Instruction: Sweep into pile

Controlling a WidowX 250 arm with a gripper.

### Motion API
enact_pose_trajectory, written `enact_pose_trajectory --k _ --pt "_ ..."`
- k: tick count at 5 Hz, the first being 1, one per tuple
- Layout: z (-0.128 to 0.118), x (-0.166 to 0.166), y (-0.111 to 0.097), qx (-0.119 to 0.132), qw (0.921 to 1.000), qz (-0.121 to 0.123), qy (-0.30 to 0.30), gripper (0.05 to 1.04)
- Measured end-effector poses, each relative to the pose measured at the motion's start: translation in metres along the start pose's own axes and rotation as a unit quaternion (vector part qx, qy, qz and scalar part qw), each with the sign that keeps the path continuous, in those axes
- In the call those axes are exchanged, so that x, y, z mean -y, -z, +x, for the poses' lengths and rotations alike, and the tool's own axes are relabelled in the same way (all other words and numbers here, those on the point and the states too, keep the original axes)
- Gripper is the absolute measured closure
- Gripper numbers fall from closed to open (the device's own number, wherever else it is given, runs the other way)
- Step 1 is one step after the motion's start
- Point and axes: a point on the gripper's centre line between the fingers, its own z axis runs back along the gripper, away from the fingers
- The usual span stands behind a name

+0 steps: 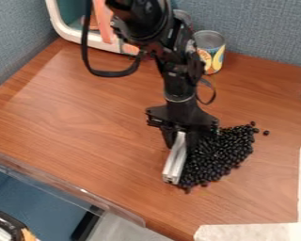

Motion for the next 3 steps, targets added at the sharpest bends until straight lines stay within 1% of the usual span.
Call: enact_pose_trajectory --k 1,2,3 --pt "0.009 0.005 -0.003 0.004 1.0 -0.005 -0.002 0.714" --pt "0.008 0.003 -0.003 -0.001 1.0 -0.002 0.006 0.714" --pt "0.009 -0.018 -0.01 -0.01 0.9994 0.025 0.02 0.714"
